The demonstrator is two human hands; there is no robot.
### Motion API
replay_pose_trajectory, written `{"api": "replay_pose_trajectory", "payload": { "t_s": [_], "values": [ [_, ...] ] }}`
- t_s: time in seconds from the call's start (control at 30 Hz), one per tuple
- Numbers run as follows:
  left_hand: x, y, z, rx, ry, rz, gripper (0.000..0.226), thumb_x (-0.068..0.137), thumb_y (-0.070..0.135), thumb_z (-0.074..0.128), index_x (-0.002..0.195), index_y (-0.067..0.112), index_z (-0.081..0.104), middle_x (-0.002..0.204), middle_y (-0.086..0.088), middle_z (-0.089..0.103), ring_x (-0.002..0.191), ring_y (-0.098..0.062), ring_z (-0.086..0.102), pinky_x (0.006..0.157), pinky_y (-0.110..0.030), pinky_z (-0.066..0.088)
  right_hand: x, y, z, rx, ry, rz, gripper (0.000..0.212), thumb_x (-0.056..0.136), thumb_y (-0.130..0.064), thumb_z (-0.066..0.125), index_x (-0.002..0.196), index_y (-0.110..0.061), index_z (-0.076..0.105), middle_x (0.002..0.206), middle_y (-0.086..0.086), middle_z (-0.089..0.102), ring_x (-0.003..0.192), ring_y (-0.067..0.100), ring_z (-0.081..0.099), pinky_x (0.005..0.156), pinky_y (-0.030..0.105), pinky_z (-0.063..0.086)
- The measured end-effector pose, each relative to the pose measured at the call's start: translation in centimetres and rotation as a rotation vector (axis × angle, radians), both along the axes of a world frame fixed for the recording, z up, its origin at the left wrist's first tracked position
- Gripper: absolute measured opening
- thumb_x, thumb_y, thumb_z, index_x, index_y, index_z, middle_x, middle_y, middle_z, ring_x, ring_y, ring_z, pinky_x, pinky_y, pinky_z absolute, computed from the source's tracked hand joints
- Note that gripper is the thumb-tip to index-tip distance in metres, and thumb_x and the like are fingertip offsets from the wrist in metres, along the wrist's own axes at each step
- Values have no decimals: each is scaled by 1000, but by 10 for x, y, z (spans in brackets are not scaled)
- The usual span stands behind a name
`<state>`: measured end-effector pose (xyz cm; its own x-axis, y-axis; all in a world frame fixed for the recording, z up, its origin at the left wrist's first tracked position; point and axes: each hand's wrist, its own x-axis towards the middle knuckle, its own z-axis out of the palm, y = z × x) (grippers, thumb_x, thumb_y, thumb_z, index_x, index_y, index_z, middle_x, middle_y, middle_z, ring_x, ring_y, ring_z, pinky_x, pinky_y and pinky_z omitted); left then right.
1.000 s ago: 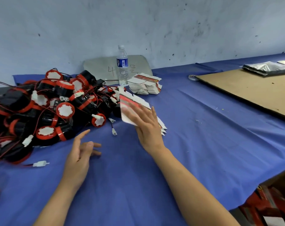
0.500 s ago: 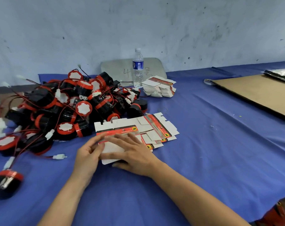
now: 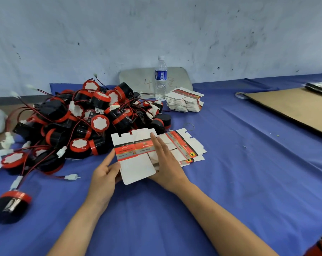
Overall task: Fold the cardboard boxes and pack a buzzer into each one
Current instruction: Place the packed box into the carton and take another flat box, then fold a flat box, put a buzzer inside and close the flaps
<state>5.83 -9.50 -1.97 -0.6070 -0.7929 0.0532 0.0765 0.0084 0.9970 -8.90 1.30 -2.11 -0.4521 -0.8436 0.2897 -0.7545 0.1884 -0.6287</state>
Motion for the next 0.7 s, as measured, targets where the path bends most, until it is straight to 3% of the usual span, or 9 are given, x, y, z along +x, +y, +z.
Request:
{"api": "replay_pose_trajectory", "payload": {
  "t_s": [0.1,0.17,0.23,0.3,0.4,0.47,0.53,0.57,0.7],
  "values": [
    [1,0,0,7,17,12,49,99,4,47,143,28,42,96,5,76,96,-13,69,78,-25,56,-2,1,0,26,-18,-15,114,78,-42,77,142,-53,-17,162,-4,-8,138,28,37,104,44,42],
    [2,0,-1,-7,15,48,47,98,3,51,136,30,47,91,3,76,91,-11,71,72,-23,55,-3,0,-1,36,-29,-33,119,77,-42,77,134,-57,-26,162,-2,-6,132,29,45,100,44,44],
    [2,-1,-3,-26,10,101,40,95,1,55,125,28,53,83,3,76,81,-8,71,61,-17,54,-3,-1,-3,-2,-41,-62,120,79,-40,75,133,-56,-32,159,-4,20,129,27,46,98,38,44],
    [1,-3,-5,-31,30,147,33,91,-4,59,112,22,58,82,5,74,80,-9,70,57,-18,53,-3,-1,-5,-23,-56,-101,117,83,-39,70,130,-58,-36,137,-6,50,116,27,53,87,31,42],
    [0,-6,-6,-9,78,155,32,88,-9,60,99,22,59,92,5,70,92,-15,67,60,-23,56,-7,1,-5,-7,-77,-116,115,82,-38,70,130,-63,-32,120,-9,60,108,25,55,85,31,42],
    [2,-8,-6,22,125,162,30,90,-7,57,103,20,60,100,1,69,95,-16,67,68,-29,58,-13,5,-2,72,-46,-120,99,84,-35,68,144,-57,-7,131,-9,56,120,23,49,99,35,39],
    [4,-10,-5,74,192,195,30,92,-7,51,101,20,62,97,0,68,94,-20,65,79,-38,56,-22,6,-2,179,72,-112,59,91,-33,60,144,-43,37,145,-8,45,141,22,29,116,41,19],
    [5,-12,-4,112,227,214,31,93,-8,47,96,20,61,90,1,67,90,-21,64,81,-39,54,-25,8,-2,224,115,-124,45,94,-30,56,138,-40,49,149,-9,40,146,20,19,119,44,8],
    [8,-16,-1,190,276,258,39,91,-11,35,88,21,58,67,9,61,60,-5,59,64,-26,56,-34,15,-1,287,195,-356,34,97,-22,48,125,-36,61,155,-7,29,149,19,0,116,51,-9]
  ]
}}
